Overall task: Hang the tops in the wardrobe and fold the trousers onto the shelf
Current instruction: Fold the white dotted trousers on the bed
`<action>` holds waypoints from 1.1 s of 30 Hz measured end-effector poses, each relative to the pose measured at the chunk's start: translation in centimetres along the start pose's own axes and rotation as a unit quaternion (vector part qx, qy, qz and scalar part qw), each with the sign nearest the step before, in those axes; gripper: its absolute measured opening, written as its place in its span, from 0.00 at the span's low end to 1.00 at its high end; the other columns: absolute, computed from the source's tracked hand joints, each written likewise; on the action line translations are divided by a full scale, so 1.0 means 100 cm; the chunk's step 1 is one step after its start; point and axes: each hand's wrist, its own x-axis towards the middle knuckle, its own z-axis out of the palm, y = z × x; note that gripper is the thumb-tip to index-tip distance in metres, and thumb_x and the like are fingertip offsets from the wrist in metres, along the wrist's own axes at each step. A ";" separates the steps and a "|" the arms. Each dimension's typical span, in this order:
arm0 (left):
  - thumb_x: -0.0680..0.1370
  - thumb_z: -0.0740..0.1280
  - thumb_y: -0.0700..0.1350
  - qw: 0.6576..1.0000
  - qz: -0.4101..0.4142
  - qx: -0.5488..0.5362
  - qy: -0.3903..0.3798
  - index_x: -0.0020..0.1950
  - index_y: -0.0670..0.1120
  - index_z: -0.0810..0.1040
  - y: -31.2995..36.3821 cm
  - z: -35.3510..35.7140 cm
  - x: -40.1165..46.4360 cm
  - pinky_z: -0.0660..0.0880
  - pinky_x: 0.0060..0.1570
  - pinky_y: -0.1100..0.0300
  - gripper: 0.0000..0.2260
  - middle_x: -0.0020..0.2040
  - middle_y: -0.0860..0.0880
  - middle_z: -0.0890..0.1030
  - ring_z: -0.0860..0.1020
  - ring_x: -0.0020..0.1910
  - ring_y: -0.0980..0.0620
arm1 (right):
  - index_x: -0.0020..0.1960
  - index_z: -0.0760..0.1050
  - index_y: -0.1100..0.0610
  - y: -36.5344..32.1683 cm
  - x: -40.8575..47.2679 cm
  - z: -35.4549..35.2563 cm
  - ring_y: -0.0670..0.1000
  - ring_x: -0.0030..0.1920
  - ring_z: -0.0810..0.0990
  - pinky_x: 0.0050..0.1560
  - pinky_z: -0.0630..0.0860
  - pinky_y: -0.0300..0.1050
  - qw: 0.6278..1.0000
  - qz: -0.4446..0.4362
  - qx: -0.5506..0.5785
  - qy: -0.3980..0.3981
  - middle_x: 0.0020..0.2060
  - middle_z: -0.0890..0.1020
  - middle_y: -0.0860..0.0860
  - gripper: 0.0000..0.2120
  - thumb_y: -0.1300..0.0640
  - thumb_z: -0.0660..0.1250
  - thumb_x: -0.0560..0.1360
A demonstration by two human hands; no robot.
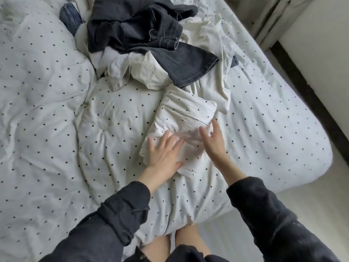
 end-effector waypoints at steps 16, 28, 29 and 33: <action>0.79 0.35 0.63 0.994 -0.015 -0.054 0.090 0.75 0.46 0.50 -0.057 0.067 -0.004 0.50 0.68 0.45 0.31 0.76 0.48 0.52 0.50 0.74 0.46 | 0.77 0.36 0.48 0.023 0.046 0.038 0.59 0.76 0.40 0.75 0.41 0.55 0.775 -0.162 -0.584 -0.177 0.76 0.36 0.55 0.32 0.42 0.49 0.80; 0.70 0.74 0.51 0.811 -0.231 -0.514 0.159 0.77 0.41 0.49 -0.045 0.066 -0.023 0.52 0.71 0.61 0.46 0.75 0.44 0.56 0.54 0.75 0.49 | 0.77 0.53 0.55 0.034 -0.002 0.035 0.63 0.75 0.49 0.71 0.51 0.64 0.790 -0.229 -0.552 -0.133 0.76 0.53 0.60 0.31 0.42 0.45 0.78; 0.69 0.76 0.50 0.780 -0.252 -0.550 0.161 0.76 0.42 0.52 -0.045 0.065 -0.020 0.55 0.70 0.61 0.45 0.74 0.44 0.59 0.58 0.73 0.49 | 0.77 0.52 0.53 0.032 -0.003 0.035 0.62 0.76 0.48 0.71 0.50 0.64 0.784 -0.231 -0.559 -0.141 0.76 0.53 0.58 0.31 0.41 0.44 0.78; 0.64 0.79 0.49 0.637 -0.339 -0.683 0.118 0.58 0.44 0.77 -0.058 0.067 -0.007 0.74 0.58 0.53 0.26 0.55 0.47 0.81 0.79 0.54 0.50 | 0.77 0.49 0.50 0.029 0.000 0.035 0.61 0.76 0.44 0.72 0.48 0.63 0.769 -0.225 -0.578 -0.154 0.77 0.50 0.55 0.32 0.39 0.39 0.76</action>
